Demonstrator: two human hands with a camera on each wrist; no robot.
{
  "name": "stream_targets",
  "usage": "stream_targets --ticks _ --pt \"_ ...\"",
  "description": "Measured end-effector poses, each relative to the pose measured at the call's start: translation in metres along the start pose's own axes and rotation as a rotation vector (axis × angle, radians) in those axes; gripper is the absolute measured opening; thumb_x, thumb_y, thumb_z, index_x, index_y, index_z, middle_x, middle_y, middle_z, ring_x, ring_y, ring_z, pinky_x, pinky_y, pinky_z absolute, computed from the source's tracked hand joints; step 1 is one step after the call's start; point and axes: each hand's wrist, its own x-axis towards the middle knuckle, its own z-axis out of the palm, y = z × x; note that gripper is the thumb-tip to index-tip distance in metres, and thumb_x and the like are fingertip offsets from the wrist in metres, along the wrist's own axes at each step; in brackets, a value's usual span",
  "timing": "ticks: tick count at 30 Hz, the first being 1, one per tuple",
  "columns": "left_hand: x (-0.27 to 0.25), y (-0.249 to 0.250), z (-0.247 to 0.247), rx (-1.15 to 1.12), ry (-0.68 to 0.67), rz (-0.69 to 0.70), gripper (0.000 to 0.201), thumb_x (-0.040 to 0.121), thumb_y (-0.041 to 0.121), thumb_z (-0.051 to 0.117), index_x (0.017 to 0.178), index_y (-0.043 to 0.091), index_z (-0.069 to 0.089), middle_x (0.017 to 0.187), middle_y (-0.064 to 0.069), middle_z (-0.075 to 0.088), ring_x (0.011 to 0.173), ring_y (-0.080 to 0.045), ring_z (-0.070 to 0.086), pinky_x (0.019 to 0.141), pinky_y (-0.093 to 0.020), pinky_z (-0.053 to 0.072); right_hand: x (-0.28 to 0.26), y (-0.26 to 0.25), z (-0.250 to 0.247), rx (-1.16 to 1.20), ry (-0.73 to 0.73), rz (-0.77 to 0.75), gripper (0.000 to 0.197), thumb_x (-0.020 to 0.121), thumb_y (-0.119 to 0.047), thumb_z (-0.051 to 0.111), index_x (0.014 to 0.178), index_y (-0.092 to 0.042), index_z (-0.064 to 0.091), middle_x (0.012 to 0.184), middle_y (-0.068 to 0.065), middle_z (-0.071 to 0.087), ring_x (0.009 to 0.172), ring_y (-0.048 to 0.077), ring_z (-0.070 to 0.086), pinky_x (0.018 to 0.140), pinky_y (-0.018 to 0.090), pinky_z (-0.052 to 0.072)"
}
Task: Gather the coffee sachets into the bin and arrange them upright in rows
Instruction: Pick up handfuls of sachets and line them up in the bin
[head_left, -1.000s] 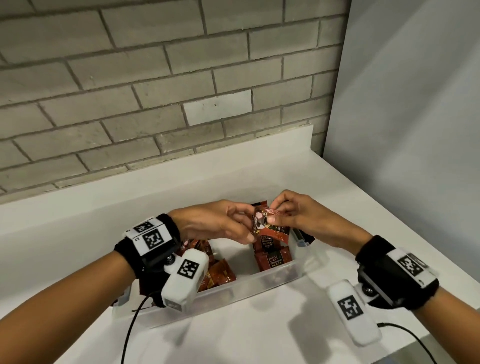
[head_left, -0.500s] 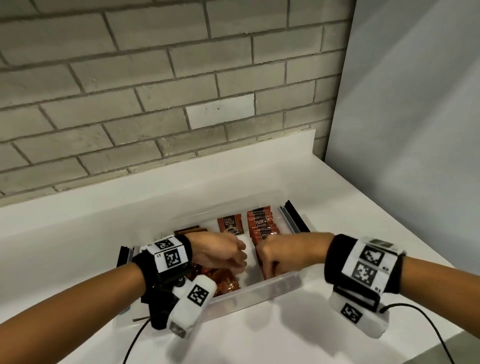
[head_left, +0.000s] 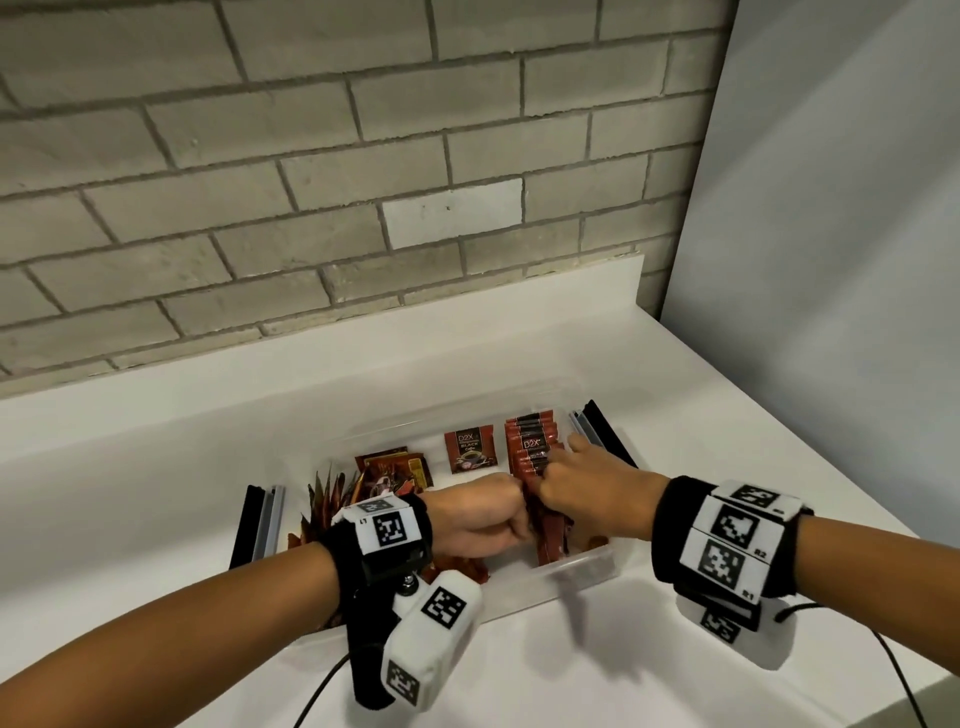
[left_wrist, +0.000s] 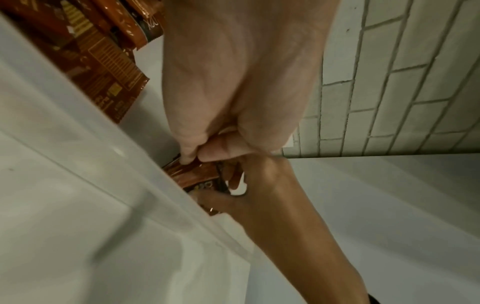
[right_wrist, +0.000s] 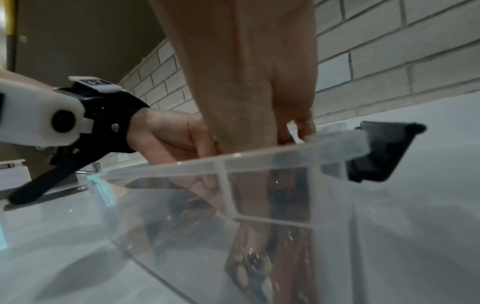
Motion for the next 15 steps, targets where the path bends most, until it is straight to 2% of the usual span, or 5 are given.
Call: stream_targets --ticks 5,8,11,13,15 --pt "0.004 -0.004 -0.007 -0.123 0.059 0.002 0.042 0.079 -0.027 0.024 0.081 0.011 0.042 0.073 -0.005 0.037 0.069 -0.010 0.039 0.069 -0.019 0.036 0.006 0.008 0.005 -0.105 0.037 0.090 0.050 0.071 -0.041 0.079 0.106 -0.012 0.060 0.096 0.004 0.069 0.103 0.025 0.057 0.093 0.044 0.037" --pt "0.001 -0.006 -0.007 -0.113 0.029 -0.034 0.043 0.080 -0.027 0.023 0.079 0.009 0.047 0.071 -0.011 0.045 0.075 -0.007 0.047 0.075 -0.020 0.037 0.004 0.013 0.011 -0.101 0.007 0.103 0.072 0.039 -0.069 0.082 0.080 -0.012 0.063 0.068 0.001 0.065 0.081 0.022 0.059 0.078 0.042 0.030" --pt "-0.008 -0.004 0.004 -0.096 -0.108 0.034 0.055 0.081 -0.029 0.018 0.092 0.005 0.059 0.079 -0.018 0.068 0.095 -0.014 0.060 0.084 -0.022 0.048 0.000 0.015 0.006 -0.007 -0.010 0.110 0.081 0.054 -0.072 0.072 0.102 -0.008 0.058 0.095 0.006 0.065 0.102 0.024 0.051 0.088 0.043 0.030" --pt "-0.010 -0.005 0.008 -0.095 -0.167 0.065 0.057 0.081 -0.030 0.014 0.082 0.005 0.058 0.064 -0.005 0.069 0.074 -0.009 0.065 0.094 -0.026 0.045 -0.002 0.017 0.006 0.015 0.034 0.112 0.074 0.068 -0.059 0.072 0.118 -0.009 0.050 0.117 0.007 0.060 0.118 0.025 0.039 0.096 0.044 0.024" --pt "-0.013 -0.003 0.010 -0.082 -0.148 0.068 0.059 0.080 -0.031 0.011 0.068 0.006 0.056 0.049 0.002 0.060 0.049 -0.003 0.060 0.076 -0.019 0.049 -0.004 0.014 0.008 0.011 0.036 0.110 0.068 0.072 -0.052 0.073 0.120 -0.009 0.052 0.119 0.007 0.060 0.122 0.026 0.038 0.098 0.046 0.022"
